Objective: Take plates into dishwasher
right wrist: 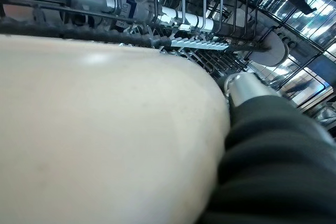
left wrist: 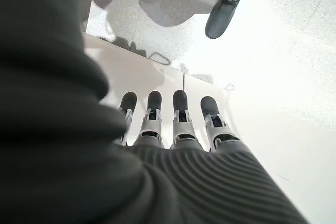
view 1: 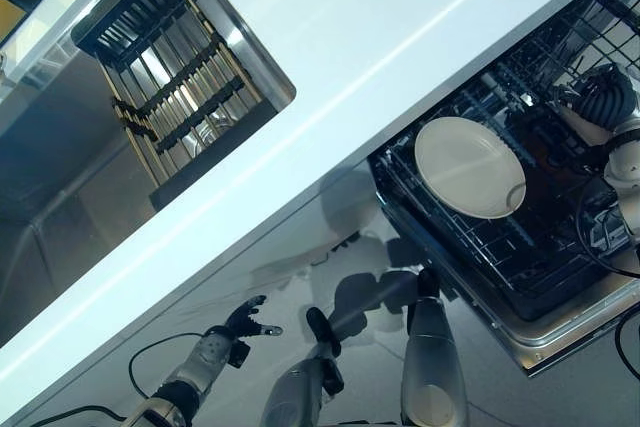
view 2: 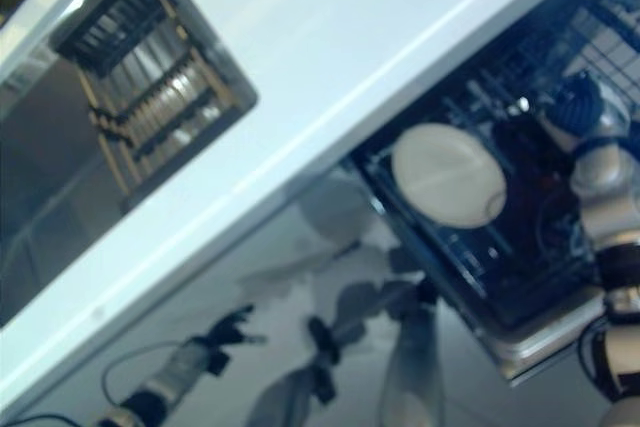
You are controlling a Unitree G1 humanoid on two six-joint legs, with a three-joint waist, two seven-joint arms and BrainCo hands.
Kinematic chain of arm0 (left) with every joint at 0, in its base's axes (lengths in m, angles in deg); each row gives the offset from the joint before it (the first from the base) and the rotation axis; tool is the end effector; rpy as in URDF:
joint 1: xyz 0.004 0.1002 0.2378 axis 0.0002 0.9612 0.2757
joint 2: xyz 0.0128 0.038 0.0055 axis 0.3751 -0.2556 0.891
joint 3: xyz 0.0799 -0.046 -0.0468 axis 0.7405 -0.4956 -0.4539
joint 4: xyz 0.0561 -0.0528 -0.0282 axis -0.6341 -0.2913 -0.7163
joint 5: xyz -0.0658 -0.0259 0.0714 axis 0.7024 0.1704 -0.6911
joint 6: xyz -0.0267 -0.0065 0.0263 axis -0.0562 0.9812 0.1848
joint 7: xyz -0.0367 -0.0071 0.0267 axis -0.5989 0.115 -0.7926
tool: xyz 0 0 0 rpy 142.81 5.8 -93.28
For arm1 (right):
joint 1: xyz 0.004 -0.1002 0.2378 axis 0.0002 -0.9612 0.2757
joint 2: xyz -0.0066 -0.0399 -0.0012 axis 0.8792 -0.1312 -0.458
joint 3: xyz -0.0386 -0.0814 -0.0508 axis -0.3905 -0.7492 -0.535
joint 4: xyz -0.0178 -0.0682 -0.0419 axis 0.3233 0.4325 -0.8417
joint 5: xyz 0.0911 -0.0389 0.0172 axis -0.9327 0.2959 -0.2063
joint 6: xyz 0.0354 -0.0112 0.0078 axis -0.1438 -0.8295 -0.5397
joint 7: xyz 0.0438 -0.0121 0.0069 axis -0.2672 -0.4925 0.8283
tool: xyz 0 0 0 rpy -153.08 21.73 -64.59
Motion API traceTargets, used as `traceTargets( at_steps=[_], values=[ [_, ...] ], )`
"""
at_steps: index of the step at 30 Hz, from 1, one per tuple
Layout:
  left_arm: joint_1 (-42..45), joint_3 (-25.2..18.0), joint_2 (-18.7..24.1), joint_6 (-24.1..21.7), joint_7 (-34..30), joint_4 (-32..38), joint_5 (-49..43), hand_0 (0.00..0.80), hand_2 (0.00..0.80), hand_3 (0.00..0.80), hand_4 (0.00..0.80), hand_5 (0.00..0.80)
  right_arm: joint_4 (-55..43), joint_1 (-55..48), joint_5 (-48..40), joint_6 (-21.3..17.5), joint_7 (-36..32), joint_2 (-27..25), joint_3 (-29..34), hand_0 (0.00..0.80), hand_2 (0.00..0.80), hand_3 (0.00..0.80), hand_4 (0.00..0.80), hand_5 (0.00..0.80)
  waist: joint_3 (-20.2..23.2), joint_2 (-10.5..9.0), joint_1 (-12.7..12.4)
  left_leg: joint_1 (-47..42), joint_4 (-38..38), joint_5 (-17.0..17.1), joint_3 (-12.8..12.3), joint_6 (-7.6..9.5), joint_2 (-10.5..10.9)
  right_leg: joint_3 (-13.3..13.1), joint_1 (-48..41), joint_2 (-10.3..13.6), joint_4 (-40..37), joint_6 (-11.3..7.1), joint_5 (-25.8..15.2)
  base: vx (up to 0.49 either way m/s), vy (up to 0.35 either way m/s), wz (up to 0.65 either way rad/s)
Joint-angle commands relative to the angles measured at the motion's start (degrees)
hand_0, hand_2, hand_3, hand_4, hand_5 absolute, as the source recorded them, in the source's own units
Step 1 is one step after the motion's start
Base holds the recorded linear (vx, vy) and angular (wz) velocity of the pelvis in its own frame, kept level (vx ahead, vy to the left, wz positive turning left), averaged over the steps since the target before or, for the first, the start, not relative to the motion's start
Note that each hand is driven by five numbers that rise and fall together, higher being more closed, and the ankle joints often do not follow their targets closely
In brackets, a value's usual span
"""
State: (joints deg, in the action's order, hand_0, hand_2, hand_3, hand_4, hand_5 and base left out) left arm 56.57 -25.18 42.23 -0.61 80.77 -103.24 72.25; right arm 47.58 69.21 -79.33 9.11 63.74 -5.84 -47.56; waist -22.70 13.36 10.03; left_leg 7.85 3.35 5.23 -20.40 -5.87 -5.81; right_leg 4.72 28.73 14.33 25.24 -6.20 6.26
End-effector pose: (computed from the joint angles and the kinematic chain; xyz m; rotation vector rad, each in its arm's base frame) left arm 0.1779 0.2097 -0.0677 0.5047 0.6747 -0.2869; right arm 0.2887 -0.3317 0.2162 -1.0655 -0.0748 -0.4539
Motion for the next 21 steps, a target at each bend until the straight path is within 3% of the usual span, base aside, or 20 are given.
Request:
traceTargets(
  at_steps=[1,10,20,21],
  values=[
    [-0.9,-1.6,-1.7,1.1,0.6,-1.6,0.0,0.000,0.000,0.000,0.000,0.000,16.8,-6.0,0.9,4.1,-0.1,0.3,-1.7,0.800,0.800,0.800,0.800,0.800,-1.8,2.23,1.8,-0.6,-2.4,0.7,0.9,-2.63,-3.0,1.8,-5.7,-2.7,-11.0,2.23,-4.7,-0.019,-0.042,0.03],
    [-1.2,-2.7,-1.0,2.6,1.4,-0.4,0.2,0.000,0.000,0.000,0.000,0.000,18.0,-4.7,0.8,3.6,-0.2,0.4,-1.9,0.800,0.800,0.800,0.800,0.800,-2.4,1.21,2.5,-0.4,-3.1,0.9,0.5,-2.79,-3.6,0.3,-5.4,-4.7,-12.0,2.39,-5.4,-0.028,-0.023,-0.02],
    [-1.3,-2.7,-1.3,3.1,1.5,0.1,0.0,0.000,0.000,0.000,0.000,0.000,18.3,-5.3,0.5,3.7,0.2,-0.5,-1.1,0.800,0.800,0.800,0.800,0.800,-2.2,1.26,2.8,-1.4,-1.8,0.7,0.3,-2.77,-3.3,-0.1,-6.2,-5.2,-13.8,2.20,-6.2,-0.002,0.001,-0.02],
    [-1.4,-2.6,-1.3,3.2,1.4,0.2,0.0,0.000,0.000,0.000,0.000,0.000,18.4,-5.3,0.6,3.8,0.4,-0.4,-1.0,0.731,0.731,0.731,0.731,0.731,-2.2,1.30,2.9,-1.4,-1.7,0.7,0.2,-2.76,-3.3,-0.1,-6.3,-5.2,-14.0,2.20,-6.3,0.000,0.000,0.00]
  ],
)
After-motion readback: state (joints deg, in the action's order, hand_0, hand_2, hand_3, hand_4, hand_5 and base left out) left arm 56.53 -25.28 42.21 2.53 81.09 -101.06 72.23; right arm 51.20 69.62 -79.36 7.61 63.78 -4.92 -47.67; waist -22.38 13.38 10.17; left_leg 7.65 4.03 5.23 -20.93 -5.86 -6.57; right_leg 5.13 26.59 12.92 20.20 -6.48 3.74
